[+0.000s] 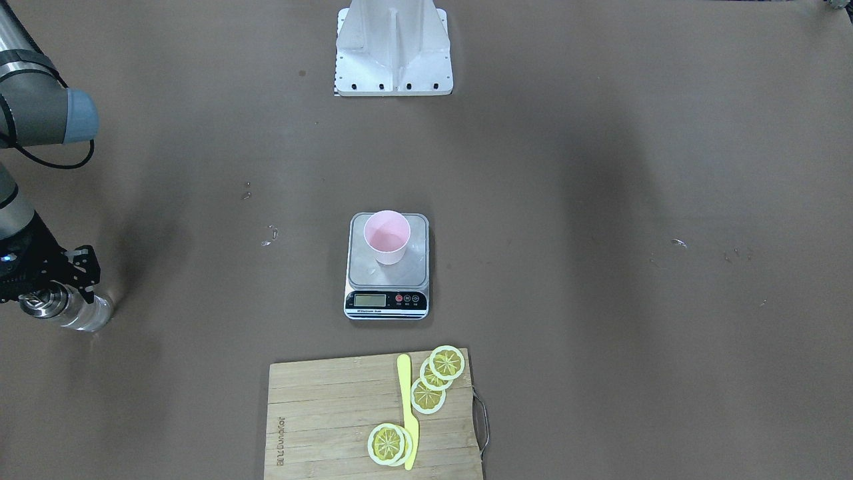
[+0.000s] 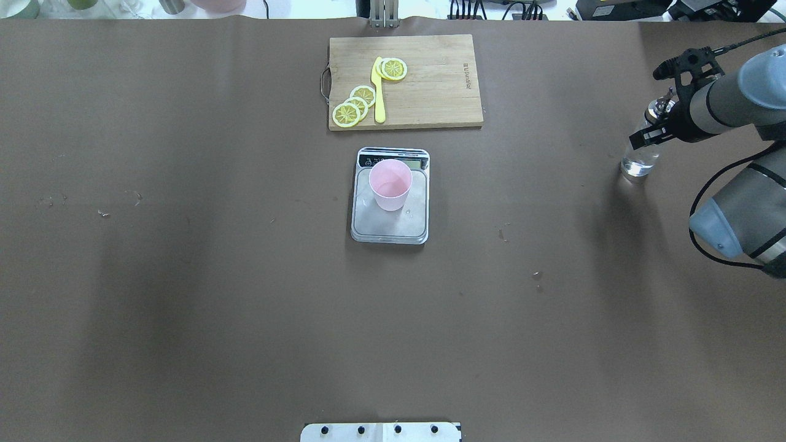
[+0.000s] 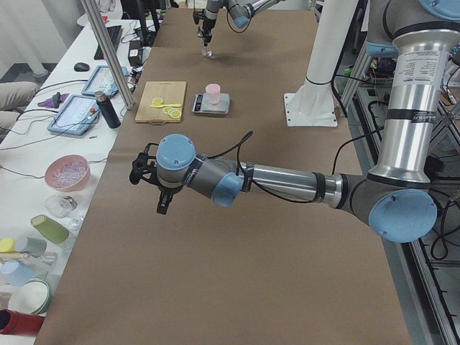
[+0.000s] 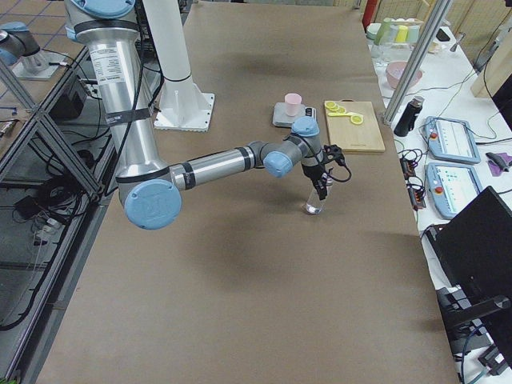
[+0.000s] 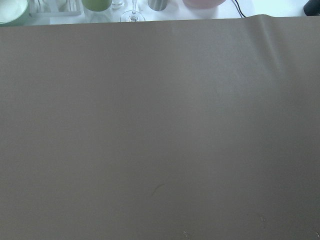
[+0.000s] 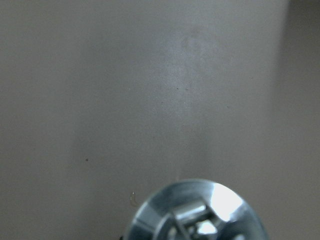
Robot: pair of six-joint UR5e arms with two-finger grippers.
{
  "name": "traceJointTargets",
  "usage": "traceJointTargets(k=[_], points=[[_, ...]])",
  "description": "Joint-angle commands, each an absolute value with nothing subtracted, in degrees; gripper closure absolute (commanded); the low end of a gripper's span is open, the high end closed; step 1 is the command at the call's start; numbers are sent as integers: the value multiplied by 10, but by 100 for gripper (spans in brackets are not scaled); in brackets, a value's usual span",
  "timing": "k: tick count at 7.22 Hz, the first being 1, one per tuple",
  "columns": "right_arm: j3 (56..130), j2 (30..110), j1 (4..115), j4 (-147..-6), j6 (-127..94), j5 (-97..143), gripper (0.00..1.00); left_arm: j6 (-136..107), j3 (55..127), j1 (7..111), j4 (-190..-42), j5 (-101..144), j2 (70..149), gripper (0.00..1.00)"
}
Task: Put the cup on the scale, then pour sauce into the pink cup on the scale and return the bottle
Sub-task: 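Lower the glass bottle onto the table with the right gripper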
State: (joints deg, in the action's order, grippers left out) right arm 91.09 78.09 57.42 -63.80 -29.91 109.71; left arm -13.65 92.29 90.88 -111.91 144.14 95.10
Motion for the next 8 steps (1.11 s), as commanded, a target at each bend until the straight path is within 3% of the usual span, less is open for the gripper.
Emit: traceJointTargets(k=[1,8], points=[[893,780,570,-606,-301,1095,100,-137,923,909,-1120,1441,951,3],[908,783,572,-606,-299,1121,100,-137,924,909,-1120,1441,951,3]])
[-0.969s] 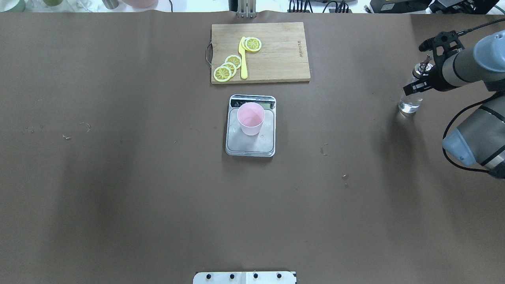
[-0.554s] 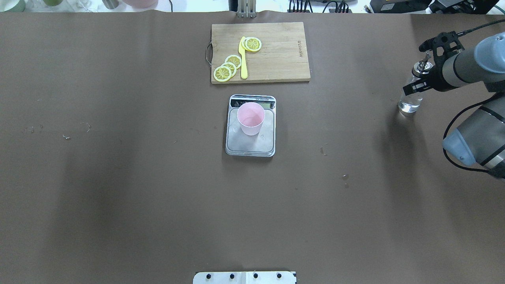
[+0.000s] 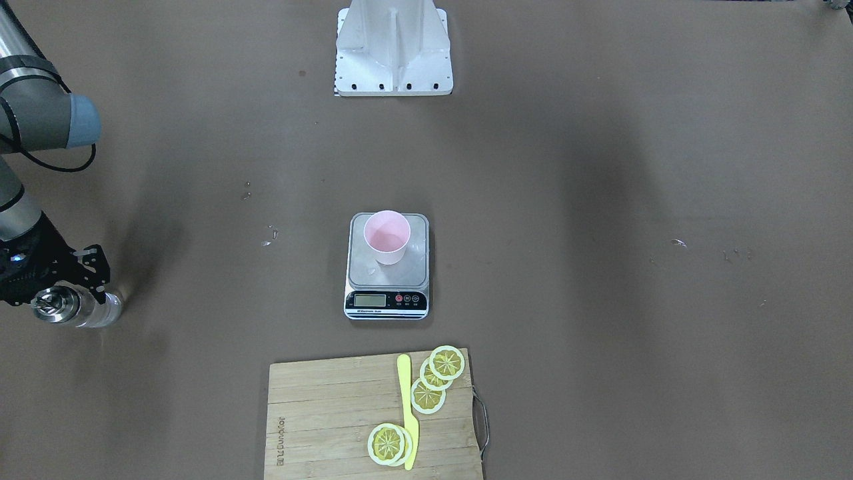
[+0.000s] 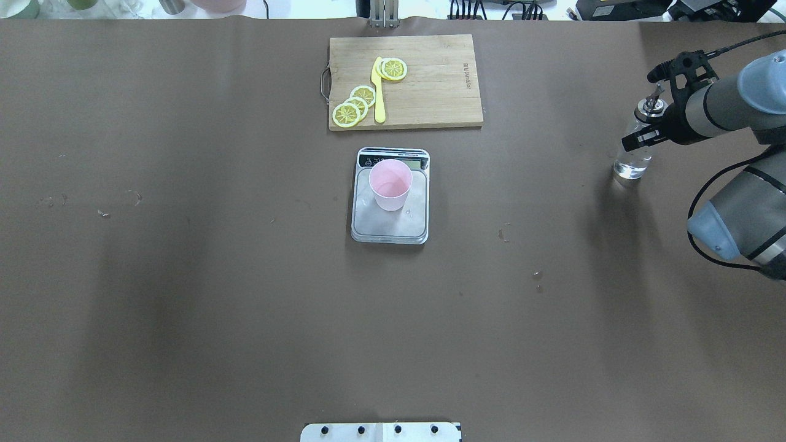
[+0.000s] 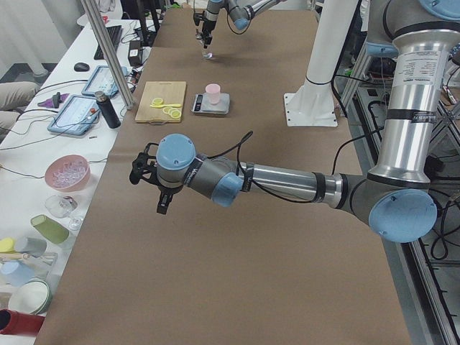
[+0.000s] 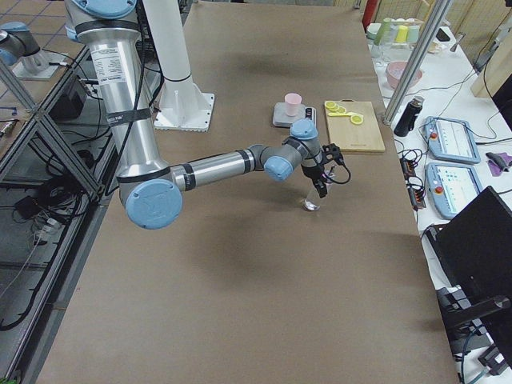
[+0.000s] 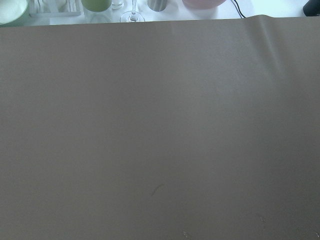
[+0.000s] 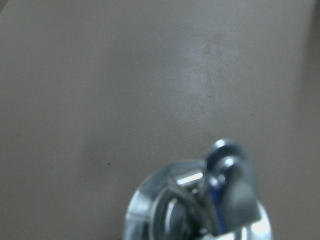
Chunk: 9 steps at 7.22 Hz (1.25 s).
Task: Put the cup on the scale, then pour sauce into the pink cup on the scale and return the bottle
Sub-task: 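Hold the bottle standing on the table with the right gripper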
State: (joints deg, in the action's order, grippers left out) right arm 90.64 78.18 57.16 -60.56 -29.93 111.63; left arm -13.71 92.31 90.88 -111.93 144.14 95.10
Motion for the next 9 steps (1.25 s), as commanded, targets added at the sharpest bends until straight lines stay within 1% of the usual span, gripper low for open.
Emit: traceJointTargets(k=[1,9], points=[[908,783,572,-606,-299,1121,100,-137,924,909,-1120,1441,951,3],[919,786,573,-606,-301,1124,100,-138,929,909,-1119,1441,951,3]])
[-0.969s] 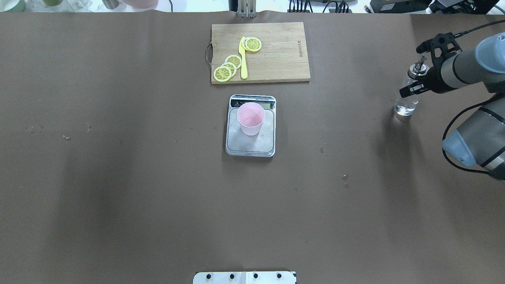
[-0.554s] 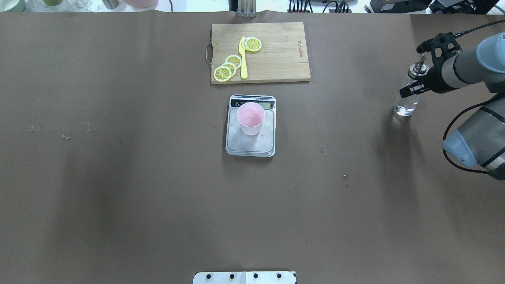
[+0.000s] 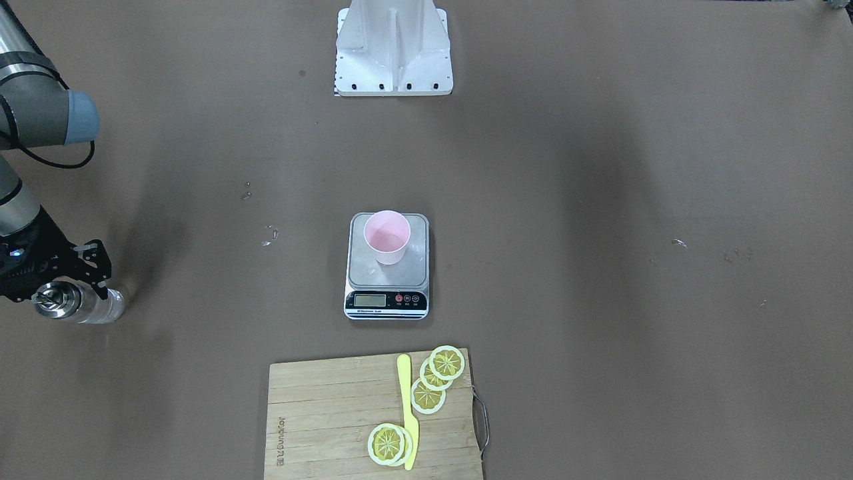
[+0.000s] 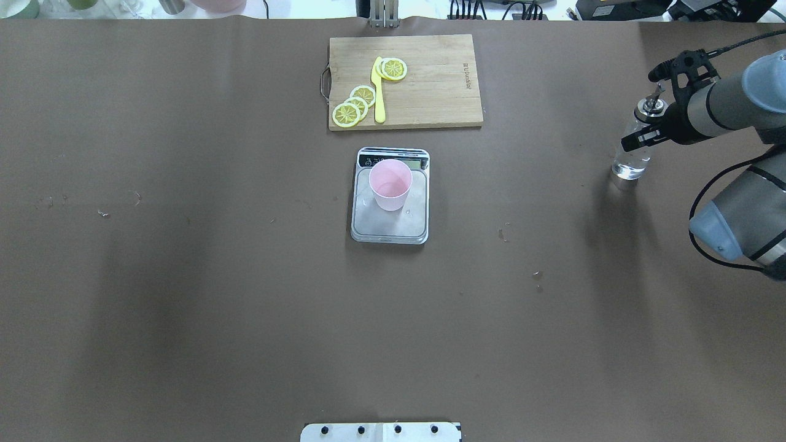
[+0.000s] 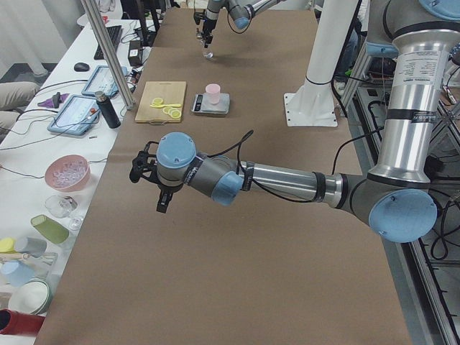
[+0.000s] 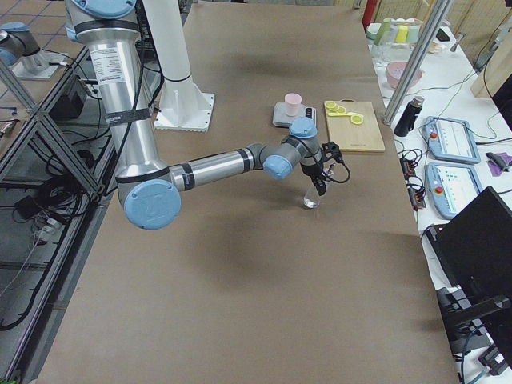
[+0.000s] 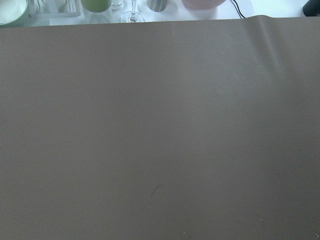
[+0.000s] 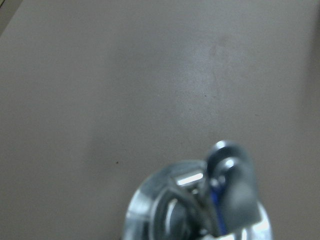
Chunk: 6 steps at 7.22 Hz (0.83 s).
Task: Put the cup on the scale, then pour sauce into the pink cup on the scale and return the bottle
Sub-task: 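Hold the bottle standing on the table with the right gripper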
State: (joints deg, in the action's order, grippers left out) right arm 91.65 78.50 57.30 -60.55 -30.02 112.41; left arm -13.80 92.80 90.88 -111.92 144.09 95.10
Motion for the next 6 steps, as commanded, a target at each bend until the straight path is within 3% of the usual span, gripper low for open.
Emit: traceJointTargets(k=[1,5,6], points=[[920,786,573,-606,-301,1124,97,-138,929,909,-1119,1441,951,3],[924,787,573,-606,-300,1124,85,-139,930,909,-1119,1441,951,3],[924,787,573,-606,-300,1124,78,-138,930,909,-1119,1441,951,3]])
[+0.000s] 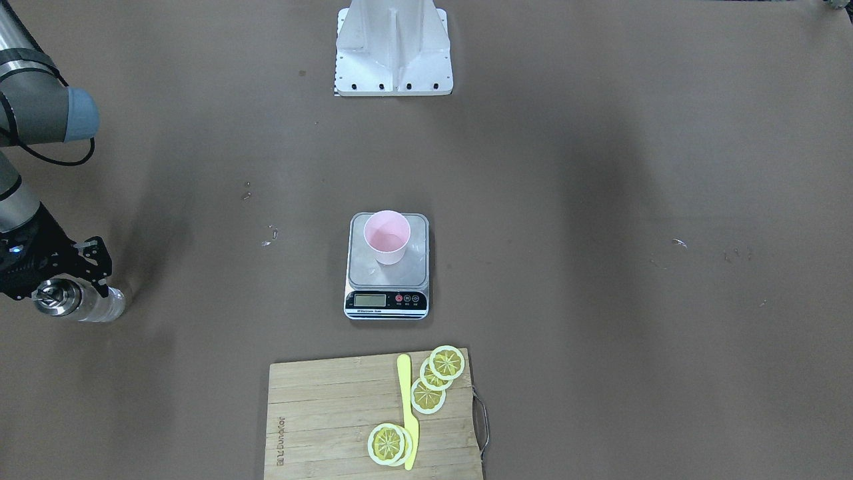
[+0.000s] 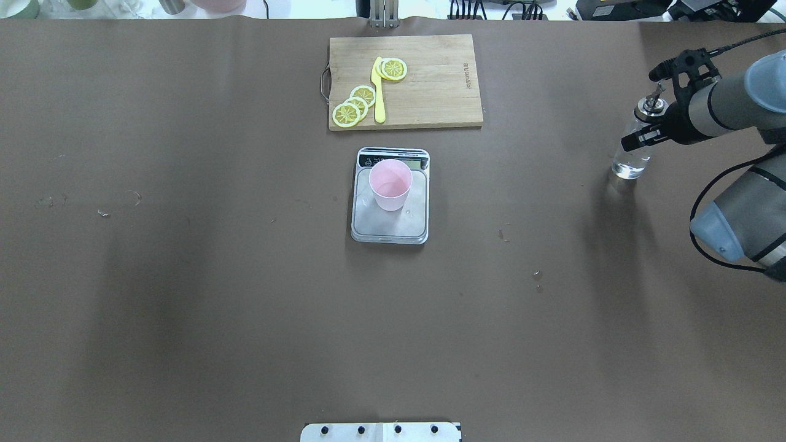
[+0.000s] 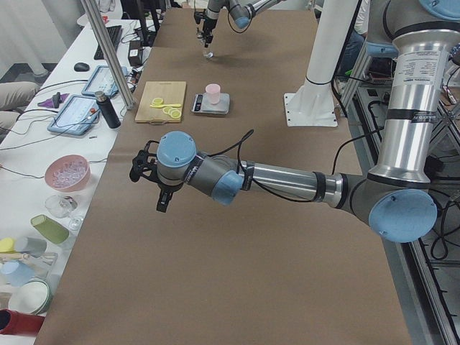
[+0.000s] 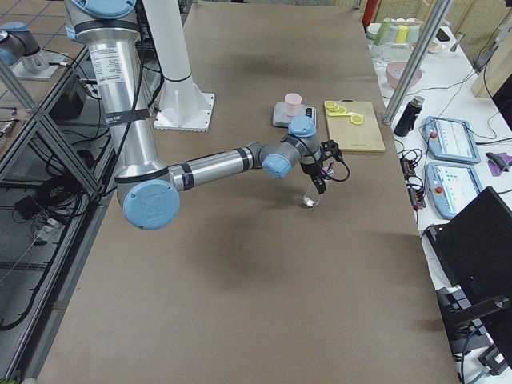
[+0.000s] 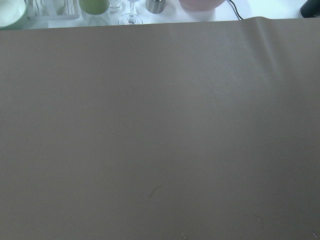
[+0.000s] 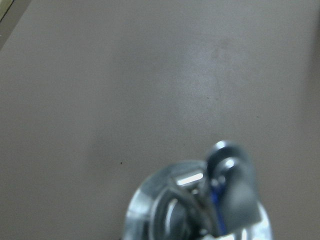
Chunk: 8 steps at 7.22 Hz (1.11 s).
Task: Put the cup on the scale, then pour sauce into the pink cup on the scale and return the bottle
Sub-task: 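Hold the bottle standing on the table with the right gripper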
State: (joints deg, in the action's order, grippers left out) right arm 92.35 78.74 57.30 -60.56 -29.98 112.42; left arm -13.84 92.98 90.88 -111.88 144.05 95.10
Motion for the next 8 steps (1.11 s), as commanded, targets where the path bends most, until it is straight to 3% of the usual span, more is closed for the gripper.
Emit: traceJointTargets(k=[1,6,8], points=[[924,787,573,-606,-301,1124,74,-138,930,909,-1119,1441,951,3],[923,787,572,-606,-301,1124,56,-139,930,909,-1119,1441,951,3],[923,787,572,-606,-302,1123,43,-139,930,909,-1119,1441,951,3]])
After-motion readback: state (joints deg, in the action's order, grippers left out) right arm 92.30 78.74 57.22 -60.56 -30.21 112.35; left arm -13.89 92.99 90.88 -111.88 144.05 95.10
